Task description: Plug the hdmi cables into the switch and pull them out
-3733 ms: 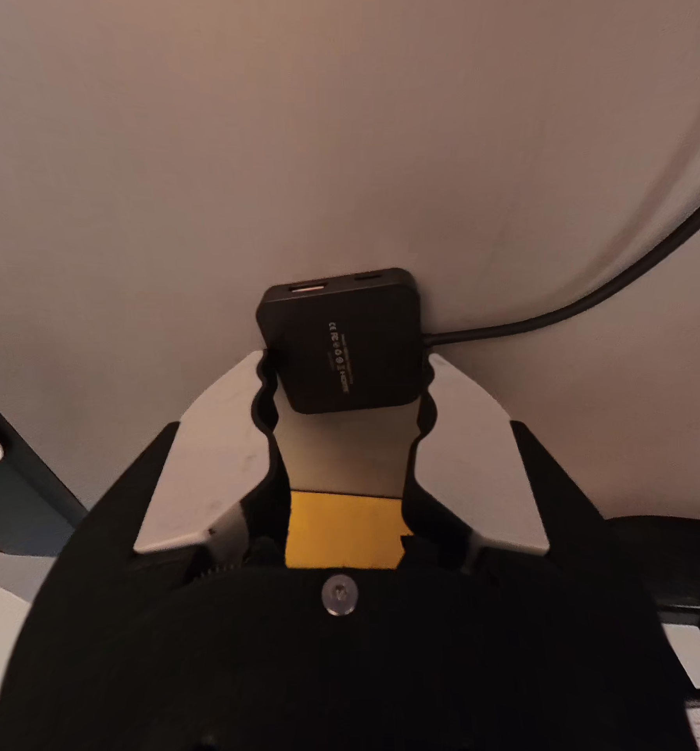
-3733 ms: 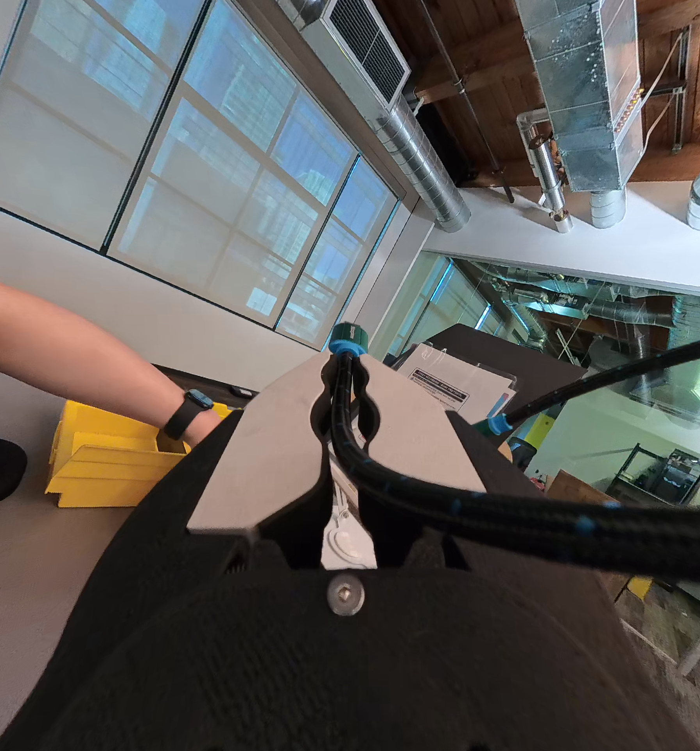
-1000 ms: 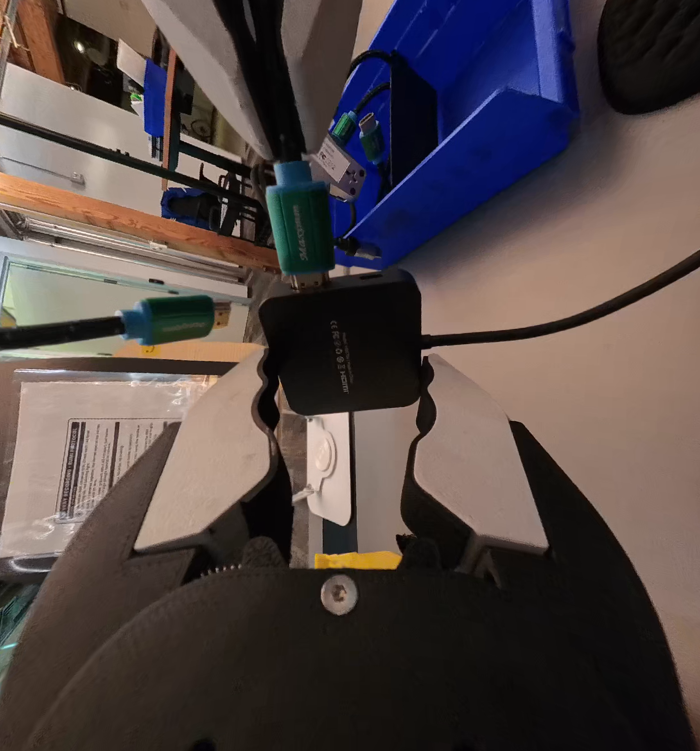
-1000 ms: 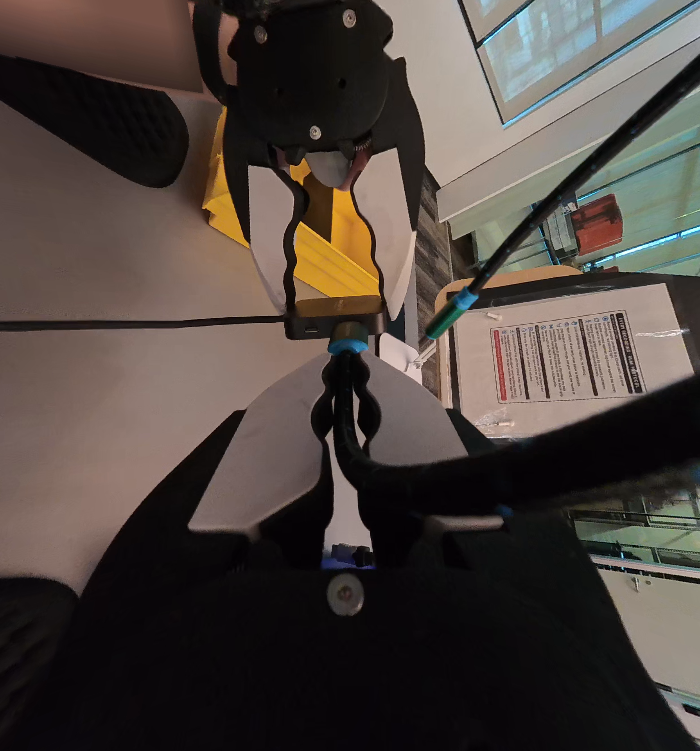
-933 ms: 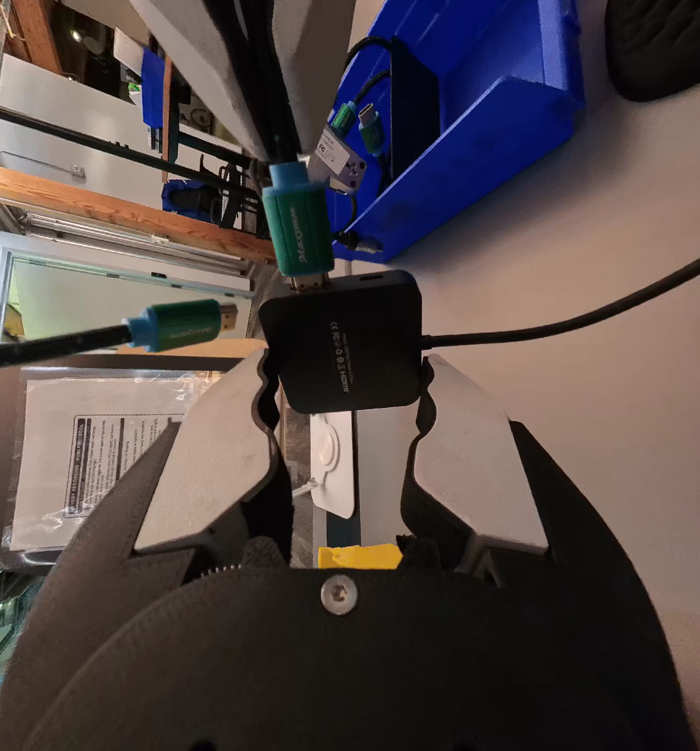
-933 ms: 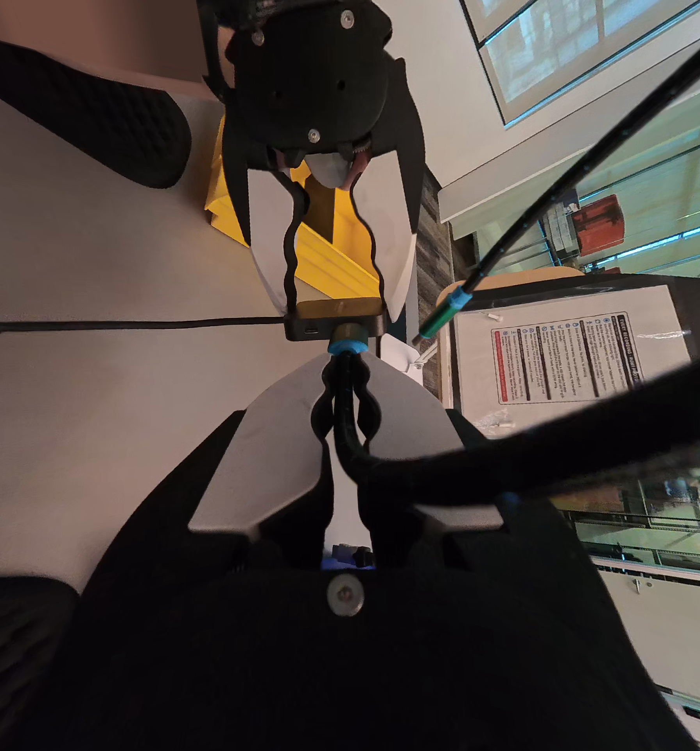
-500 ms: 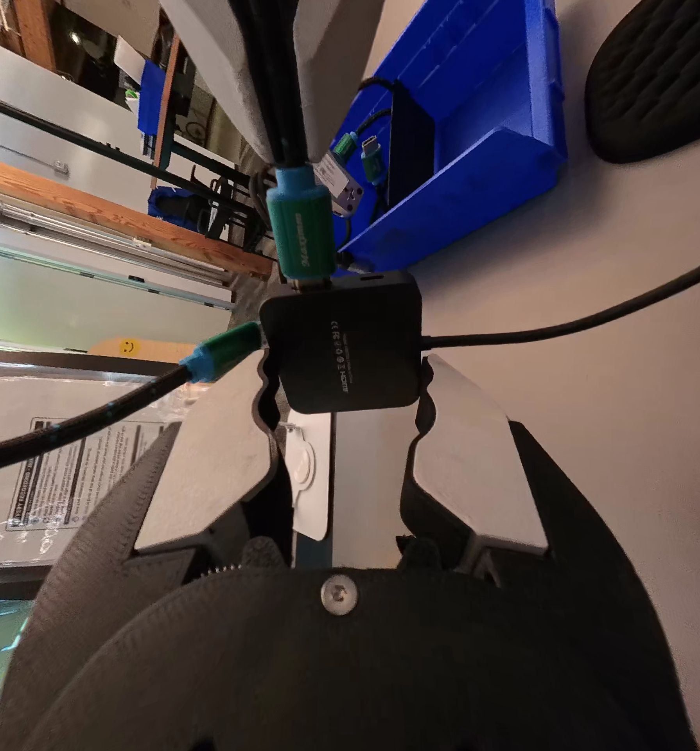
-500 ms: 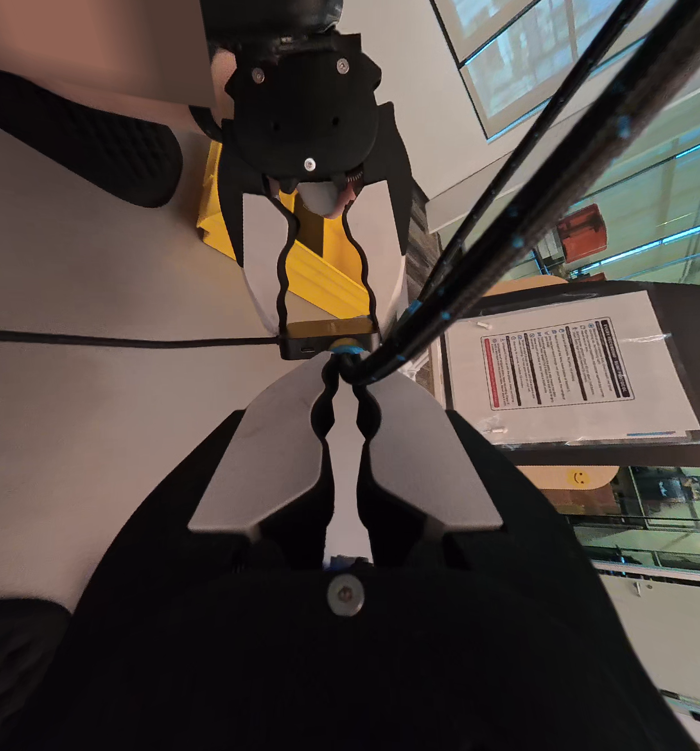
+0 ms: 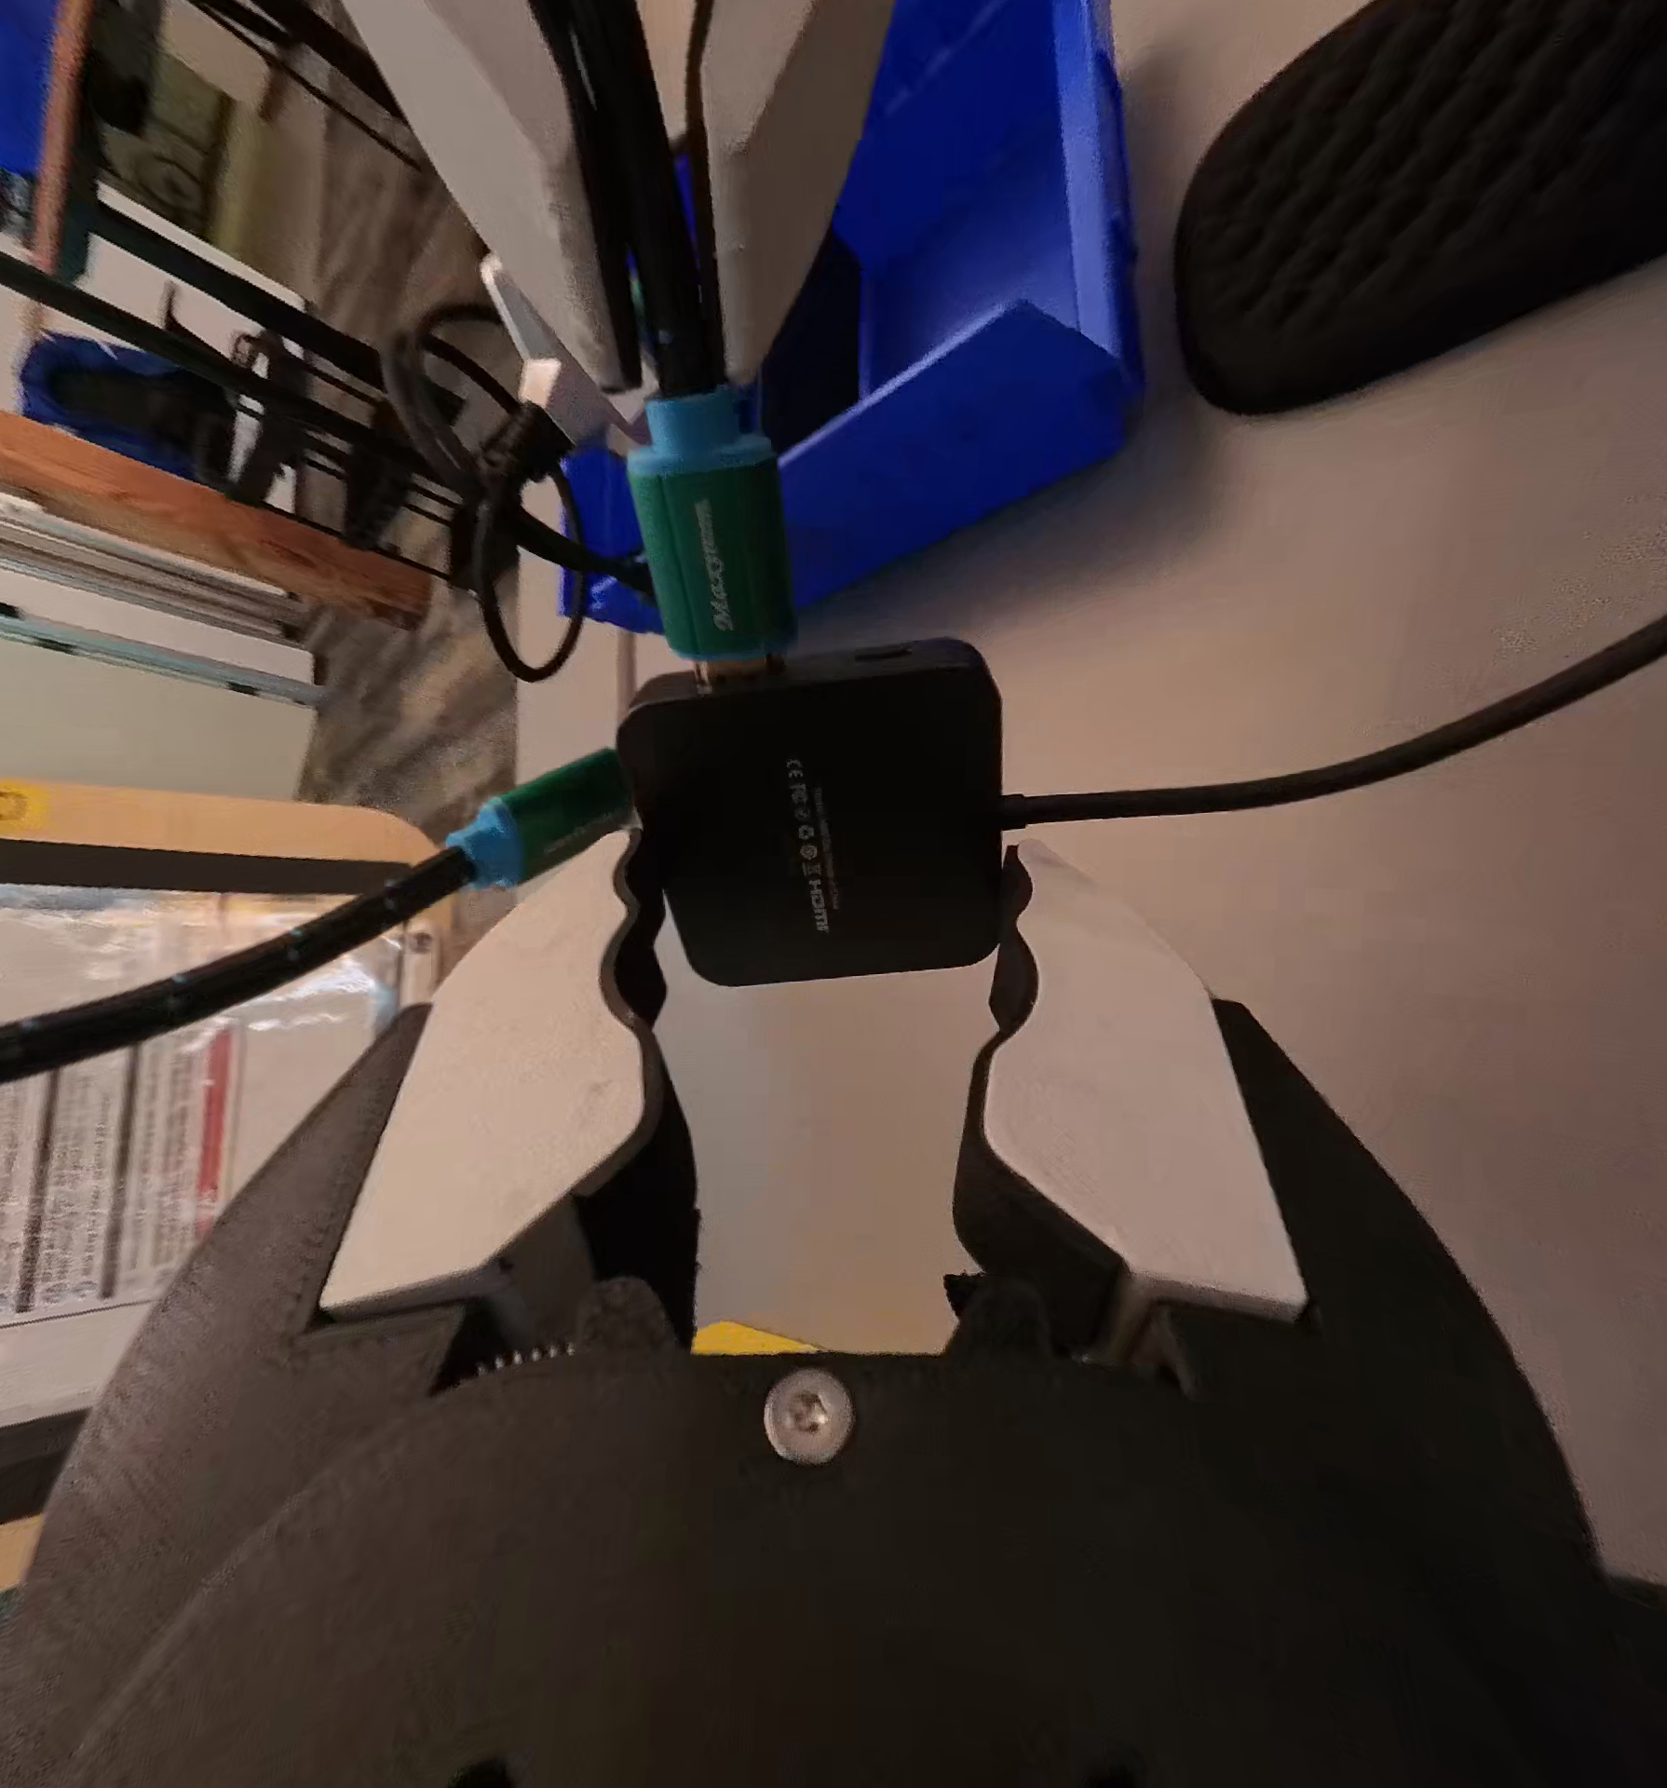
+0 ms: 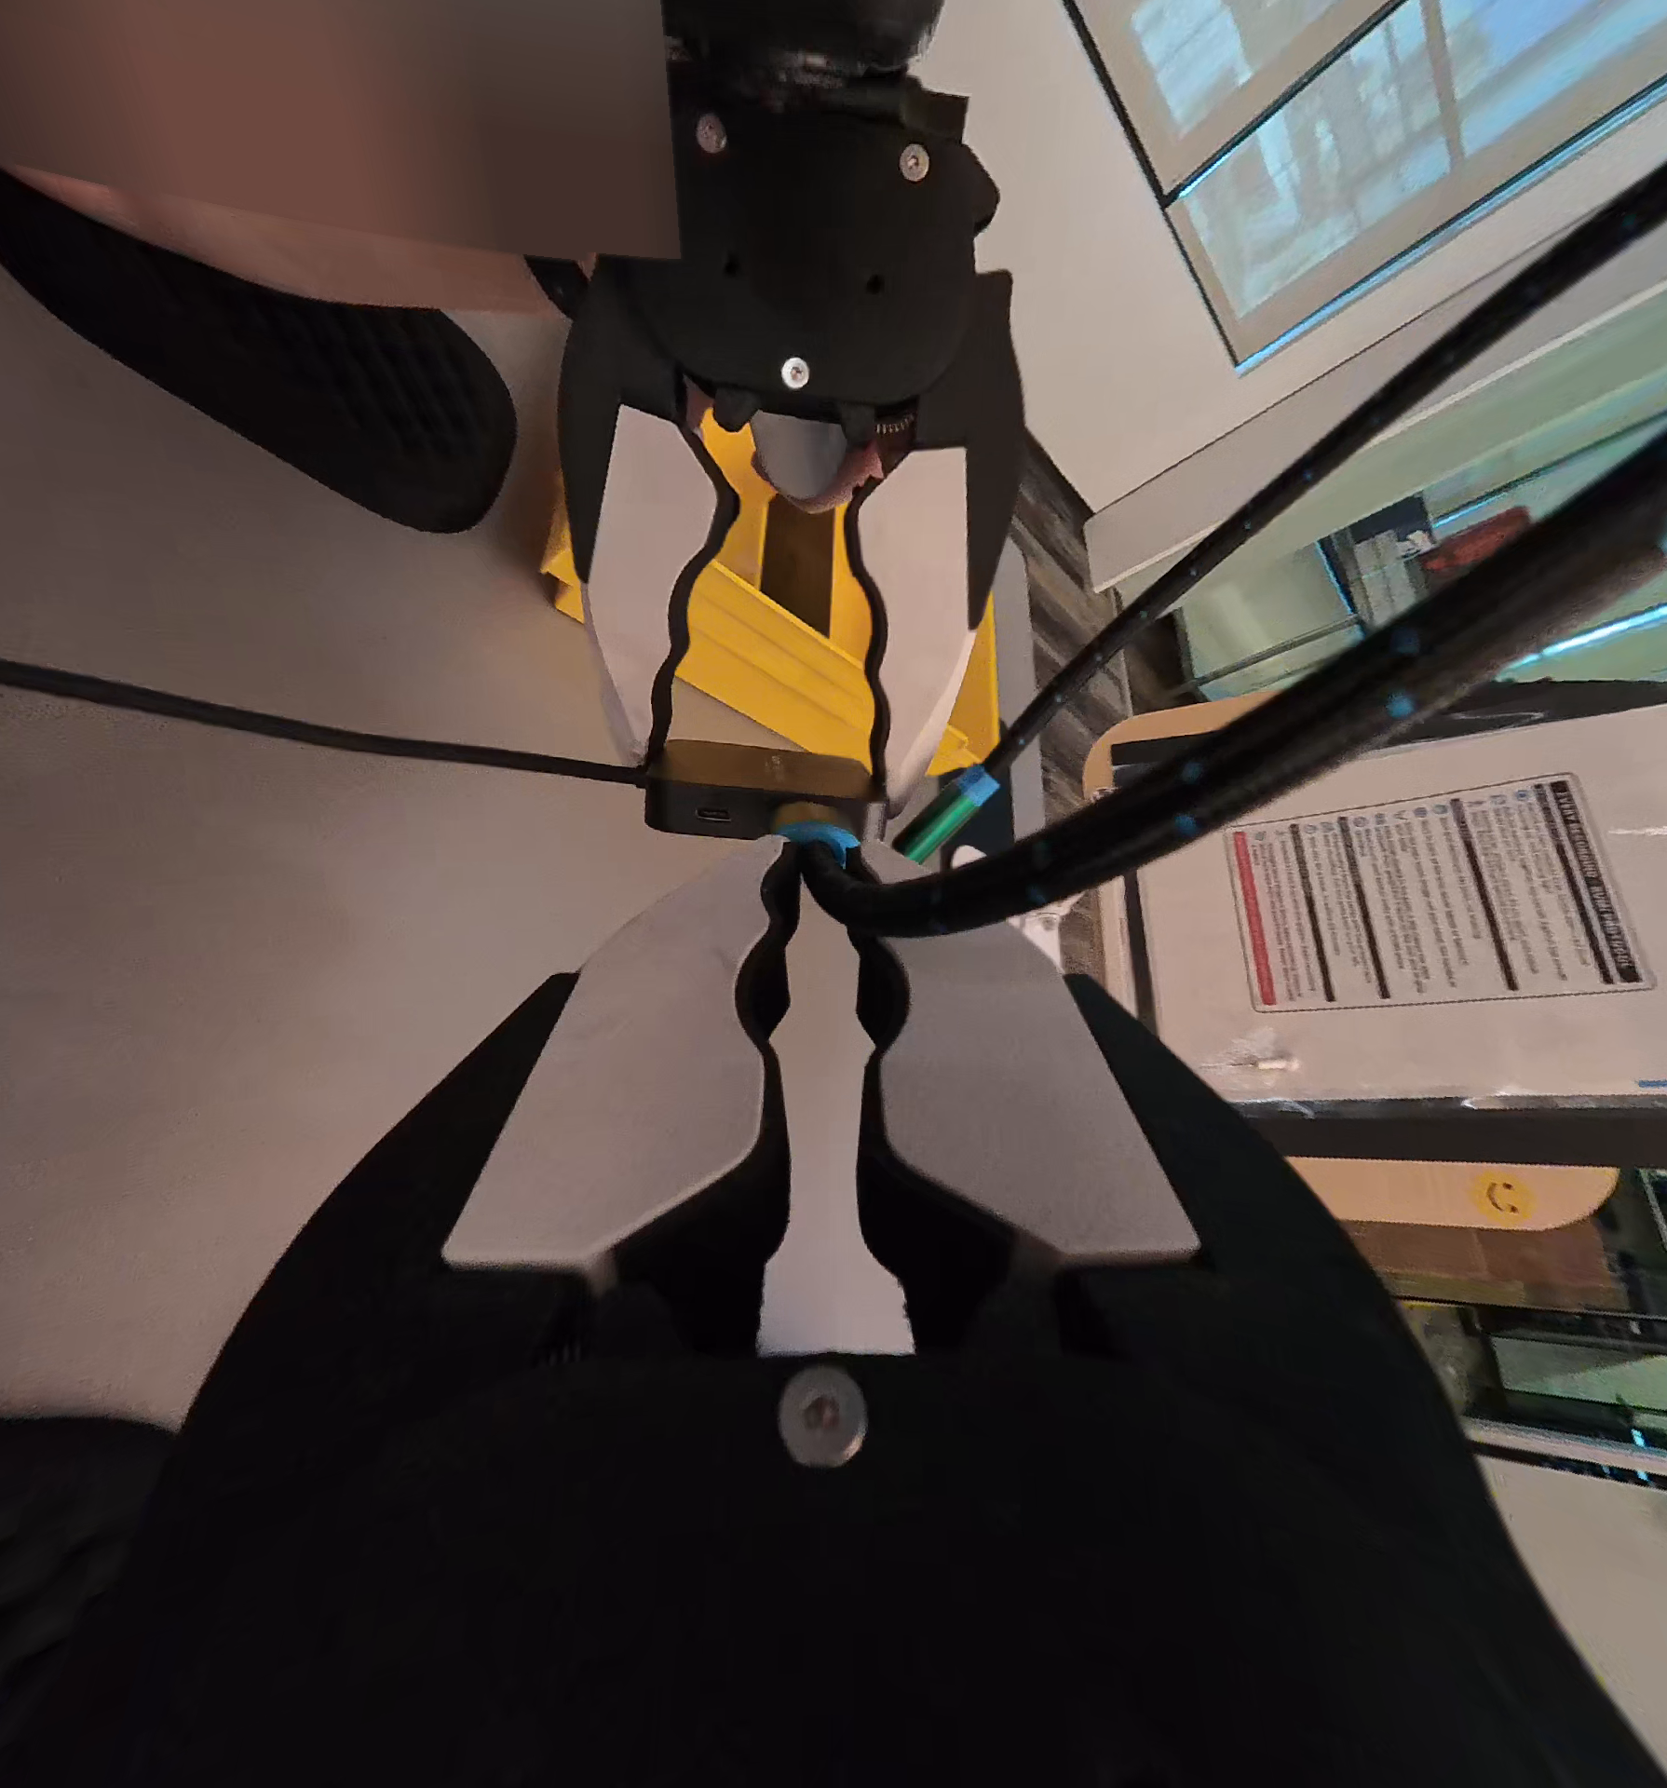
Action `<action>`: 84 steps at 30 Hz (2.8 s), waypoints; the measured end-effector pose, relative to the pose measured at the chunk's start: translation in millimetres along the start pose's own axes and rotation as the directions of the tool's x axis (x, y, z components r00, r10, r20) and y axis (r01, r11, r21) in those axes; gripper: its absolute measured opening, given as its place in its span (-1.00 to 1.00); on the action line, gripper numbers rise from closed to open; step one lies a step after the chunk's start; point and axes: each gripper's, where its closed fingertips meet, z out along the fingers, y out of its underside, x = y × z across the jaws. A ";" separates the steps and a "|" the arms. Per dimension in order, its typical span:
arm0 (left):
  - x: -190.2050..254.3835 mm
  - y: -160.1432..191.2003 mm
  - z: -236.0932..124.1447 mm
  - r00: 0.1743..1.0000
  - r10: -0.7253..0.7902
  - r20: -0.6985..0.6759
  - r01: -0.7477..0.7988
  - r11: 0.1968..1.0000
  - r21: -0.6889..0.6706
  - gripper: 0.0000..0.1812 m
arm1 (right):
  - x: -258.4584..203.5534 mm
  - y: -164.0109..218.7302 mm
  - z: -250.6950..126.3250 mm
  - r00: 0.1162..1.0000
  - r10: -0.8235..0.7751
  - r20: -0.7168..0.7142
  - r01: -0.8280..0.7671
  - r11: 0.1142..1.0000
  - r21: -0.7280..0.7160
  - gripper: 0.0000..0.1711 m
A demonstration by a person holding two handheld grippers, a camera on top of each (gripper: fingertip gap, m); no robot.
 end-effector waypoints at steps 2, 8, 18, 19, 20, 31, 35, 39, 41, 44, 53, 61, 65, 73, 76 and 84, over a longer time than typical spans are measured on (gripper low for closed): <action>1.6 5.0 1.6 0.999 -0.022 -0.024 0.021 1.000 -0.023 -0.27 | 0.9 3.7 4.5 1.000 0.025 0.010 -0.025 1.000 0.007 -0.88; 3.8 18.2 8.5 0.999 -0.030 -0.044 0.026 0.996 -0.087 -0.27 | -2.3 12.3 15.4 0.991 0.112 0.077 -0.114 0.993 0.028 -0.83; 1.2 24.0 14.9 1.000 -0.005 -0.015 0.003 0.993 -0.117 -0.27 | -4.2 33.1 26.2 0.986 0.147 0.079 -0.140 0.987 -0.084 -0.74; 1.2 24.5 14.9 1.000 -0.004 -0.014 0.002 0.993 -0.122 -0.27 | -5.0 32.0 27.1 0.987 0.141 0.083 -0.134 0.988 -0.082 -0.75; 1.0 25.3 14.9 1.000 -0.003 -0.012 0.001 0.992 -0.126 -0.27 | -5.1 31.3 27.6 0.988 0.130 0.080 -0.123 0.989 -0.083 -0.75; -0.6 19.9 11.3 1.000 -0.006 -0.007 0.006 0.997 -0.074 -0.27 | -4.8 27.7 24.5 0.994 0.086 0.064 -0.080 0.992 -0.094 -0.76; -0.6 19.4 12.5 1.000 0.024 0.014 -0.023 0.995 -0.098 -0.28 | -6.5 35.1 24.2 0.993 0.089 0.082 -0.079 0.991 -0.112 -0.76; -3.3 16.3 7.1 0.999 0.031 0.035 -0.028 0.996 -0.080 -0.28 | -3.4 27.7 22.1 0.993 0.083 0.080 -0.080 0.996 -0.041 -0.76; -1.9 15.4 5.1 0.998 0.052 0.039 -0.049 0.995 -0.086 -0.28 | -6.0 29.8 22.1 0.993 0.070 0.091 -0.065 0.996 -0.053 -0.76; 0.5 13.3 4.0 0.995 0.086 0.048 -0.080 0.991 -0.103 -0.28 | -8.8 28.8 20.3 0.993 0.049 0.107 -0.045 0.998 -0.040 -0.76; 2.3 7.4 -0.2 0.991 0.119 0.066 -0.111 0.988 -0.106 -0.28 | -11.7 21.0 15.4 0.991 0.021 0.129 -0.025 0.999 0.032 -0.76; -8.0 8.0 -6.9 0.989 0.100 0.110 -0.091 0.992 -0.086 -0.28 | 0.4 21.5 17.8 0.998 0.017 0.052 -0.019 0.999 0.033 -0.76; -19.0 5.6 -17.5 0.979 0.102 0.178 -0.090 0.993 -0.075 -0.28 | 10.9 13.6 16.6 0.999 -0.010 -0.034 0.012 0.998 0.058 -0.75; -21.7 4.8 -23.1 0.963 0.152 0.223 -0.131 0.986 -0.105 -0.28 | 15.2 0.9 17.8 0.995 -0.038 -0.094 0.047 0.994 0.096 -0.71; -19.6 -0.3 -24.8 0.961 0.163 0.222 -0.146 0.985 -0.088 -0.27 | 12.1 1.9 13.2 0.996 -0.051 -0.080 0.057 0.995 0.086 -0.71; -19.2 -6.5 -30.1 0.958 0.164 0.234 -0.152 0.986 -0.069 -0.28 | 9.6 0.7 8.8 0.996 -0.050 -0.070 0.055 0.996 0.074 -0.75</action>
